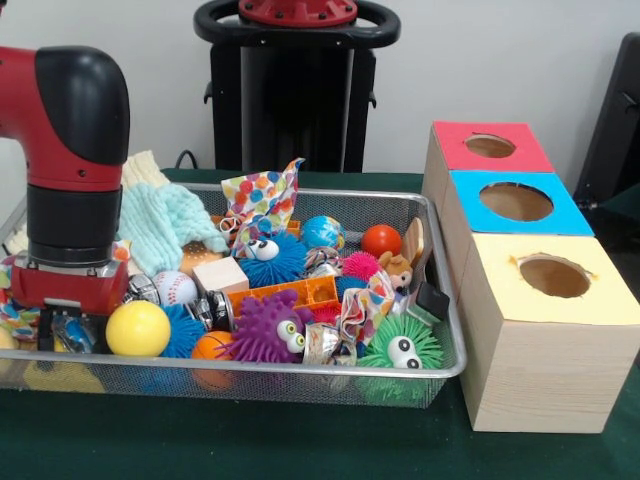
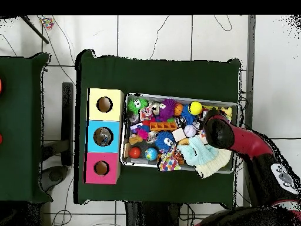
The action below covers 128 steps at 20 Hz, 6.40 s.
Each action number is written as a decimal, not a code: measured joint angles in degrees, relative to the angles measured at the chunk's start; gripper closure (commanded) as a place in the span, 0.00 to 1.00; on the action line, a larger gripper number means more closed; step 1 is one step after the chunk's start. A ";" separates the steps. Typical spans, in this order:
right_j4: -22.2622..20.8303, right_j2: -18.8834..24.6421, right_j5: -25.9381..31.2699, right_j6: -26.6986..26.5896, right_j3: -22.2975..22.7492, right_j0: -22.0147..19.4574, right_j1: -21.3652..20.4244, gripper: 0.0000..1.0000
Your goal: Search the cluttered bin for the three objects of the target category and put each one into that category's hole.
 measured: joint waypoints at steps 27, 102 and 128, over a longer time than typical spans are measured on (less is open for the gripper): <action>-0.08 0.60 -0.22 0.00 0.28 -0.62 0.02 0.00; -3.17 -0.08 1.15 0.01 9.08 -2.21 -5.26 1.00; -1.01 -0.59 11.44 0.01 16.25 -1.56 -14.99 1.00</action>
